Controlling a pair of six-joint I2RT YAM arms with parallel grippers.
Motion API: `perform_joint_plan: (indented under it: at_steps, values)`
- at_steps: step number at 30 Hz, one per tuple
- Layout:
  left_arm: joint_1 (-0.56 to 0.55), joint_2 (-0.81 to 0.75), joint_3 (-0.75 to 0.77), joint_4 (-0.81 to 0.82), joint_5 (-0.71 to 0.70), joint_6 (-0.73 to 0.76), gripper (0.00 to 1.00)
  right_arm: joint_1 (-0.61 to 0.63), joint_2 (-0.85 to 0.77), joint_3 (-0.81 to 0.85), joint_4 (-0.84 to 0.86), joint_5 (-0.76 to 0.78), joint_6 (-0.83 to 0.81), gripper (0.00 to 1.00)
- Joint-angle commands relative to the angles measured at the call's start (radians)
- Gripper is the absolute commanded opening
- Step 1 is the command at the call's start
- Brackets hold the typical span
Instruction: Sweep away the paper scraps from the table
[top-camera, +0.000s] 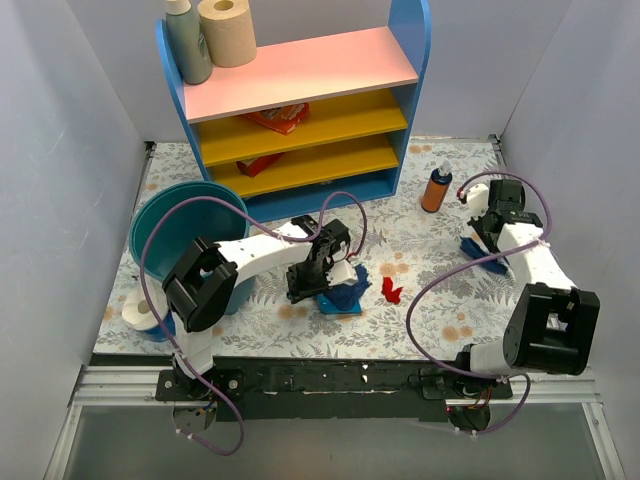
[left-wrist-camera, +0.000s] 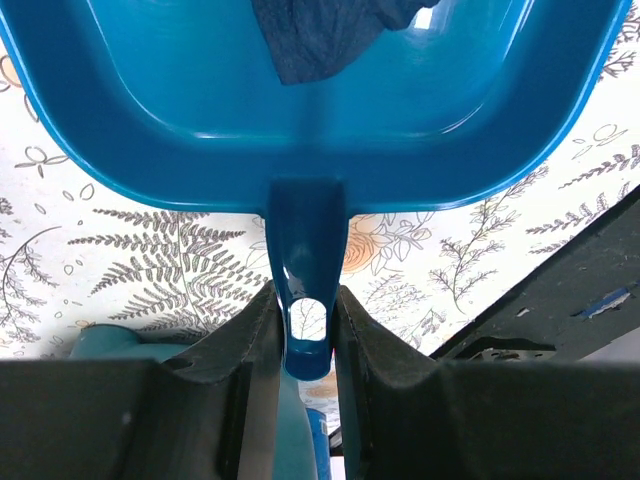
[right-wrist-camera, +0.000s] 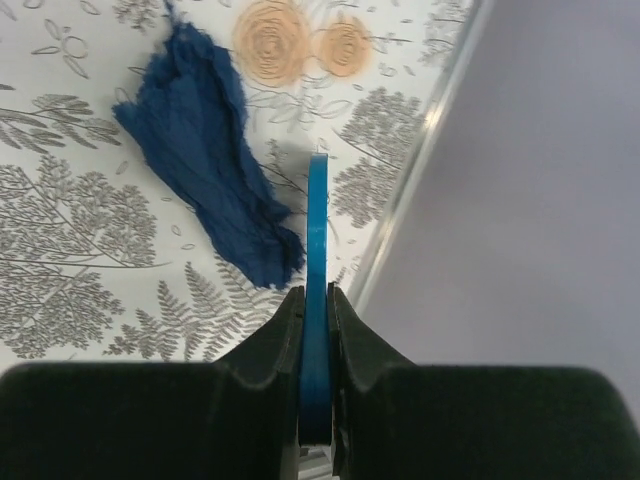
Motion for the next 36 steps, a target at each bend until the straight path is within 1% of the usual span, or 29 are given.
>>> perform_joint_plan:
  at_steps: [1,4,5,6,9,13,17,25,34,35,36]
  values:
    - [-0.033,0.004,0.026,0.008,-0.011,-0.004,0.0,0.017,0.08,0.062,-0.102,-0.115,0.088,0.01]
    - [-0.051,0.036,0.061,0.006,-0.013,-0.018,0.0,0.057,0.124,0.117,-0.21,-0.219,0.174,0.01]
    - [-0.059,0.045,0.07,0.005,-0.011,-0.019,0.0,0.065,0.122,0.122,-0.225,-0.297,0.208,0.01]
    - [-0.062,0.051,0.081,0.002,-0.004,-0.023,0.0,0.075,0.119,0.123,-0.24,-0.342,0.217,0.01]
    - [-0.065,0.068,0.112,0.003,0.012,-0.042,0.0,0.152,0.117,0.114,-0.306,-0.402,0.249,0.01]
    - [-0.068,0.089,0.124,0.003,0.024,-0.07,0.0,0.262,0.102,0.079,-0.345,-0.459,0.295,0.01]
    - [-0.079,0.099,0.13,0.008,0.043,-0.087,0.0,0.307,0.098,0.062,-0.372,-0.554,0.376,0.01]
    - [-0.094,0.152,0.191,0.014,0.069,-0.112,0.0,0.436,0.14,0.059,-0.373,-0.554,0.377,0.01]
    - [-0.103,0.234,0.297,0.016,0.082,-0.135,0.0,0.479,0.217,0.076,-0.373,-0.554,0.377,0.01]
    - [-0.103,0.238,0.314,0.017,0.087,-0.138,0.0,0.479,0.222,0.076,-0.26,-1.003,0.668,0.01]
    - [-0.102,0.241,0.32,0.02,0.09,-0.141,0.0,0.481,0.228,0.076,-0.251,-1.037,0.68,0.01]
